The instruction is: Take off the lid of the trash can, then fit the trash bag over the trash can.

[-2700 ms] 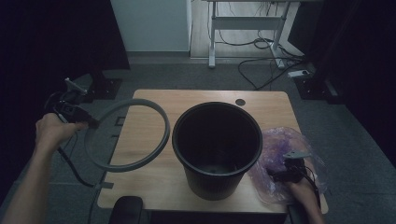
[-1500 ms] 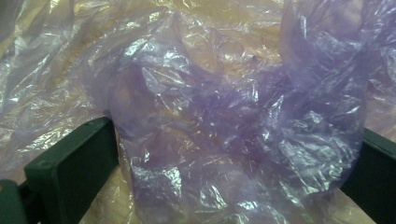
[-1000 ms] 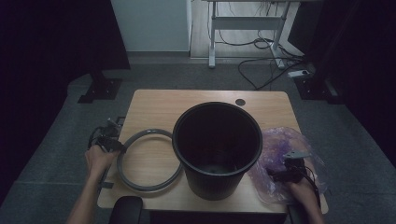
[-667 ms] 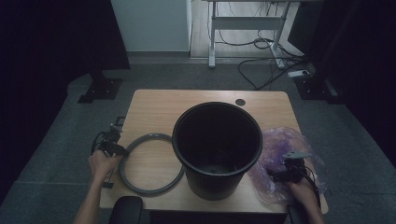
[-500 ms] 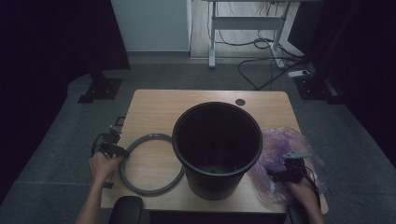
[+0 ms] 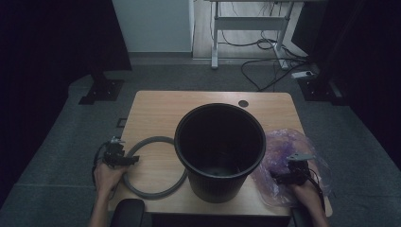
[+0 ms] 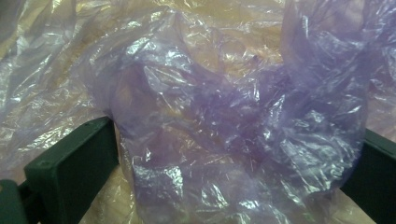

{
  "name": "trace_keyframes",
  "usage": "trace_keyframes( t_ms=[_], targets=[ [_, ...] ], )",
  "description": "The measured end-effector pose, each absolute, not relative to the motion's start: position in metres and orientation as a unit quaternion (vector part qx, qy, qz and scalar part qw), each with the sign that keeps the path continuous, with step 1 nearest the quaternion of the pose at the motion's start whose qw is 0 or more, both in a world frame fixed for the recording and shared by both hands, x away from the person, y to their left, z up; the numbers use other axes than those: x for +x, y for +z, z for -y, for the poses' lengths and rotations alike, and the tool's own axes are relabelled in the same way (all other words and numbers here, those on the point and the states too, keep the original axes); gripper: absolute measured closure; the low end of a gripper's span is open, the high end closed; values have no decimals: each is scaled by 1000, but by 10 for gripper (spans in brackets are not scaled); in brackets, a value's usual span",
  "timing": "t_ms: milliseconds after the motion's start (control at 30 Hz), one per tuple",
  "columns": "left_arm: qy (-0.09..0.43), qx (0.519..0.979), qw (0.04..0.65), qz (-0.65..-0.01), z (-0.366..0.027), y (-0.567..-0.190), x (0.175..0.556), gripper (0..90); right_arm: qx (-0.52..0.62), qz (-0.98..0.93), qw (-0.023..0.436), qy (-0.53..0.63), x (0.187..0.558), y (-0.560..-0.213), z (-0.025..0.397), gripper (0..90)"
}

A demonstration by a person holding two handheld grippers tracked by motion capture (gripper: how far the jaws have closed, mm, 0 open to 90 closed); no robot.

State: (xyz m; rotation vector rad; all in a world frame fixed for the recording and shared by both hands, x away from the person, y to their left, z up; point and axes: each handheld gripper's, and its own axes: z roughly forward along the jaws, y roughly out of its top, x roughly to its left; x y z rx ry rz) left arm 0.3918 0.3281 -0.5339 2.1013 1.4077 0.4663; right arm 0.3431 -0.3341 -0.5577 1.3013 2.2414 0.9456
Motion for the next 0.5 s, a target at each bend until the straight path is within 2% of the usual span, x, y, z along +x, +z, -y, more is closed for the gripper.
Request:
trace_keyframes(
  t_ms=[67, 333, 500],
  targets=[
    [201, 783, 292, -512, -325, -541, 387, 119, 463, -798, 190, 337, 343, -558, 334, 0],
    [208, 777, 301, -512, -326, -543, 384, 117, 454, -805, 185, 332, 344, -556, 334, 0],
    [209, 777, 302, -512, -324, -543, 383, 117, 446, -807, 198, 334, 342, -548, 333, 0]
  ],
)
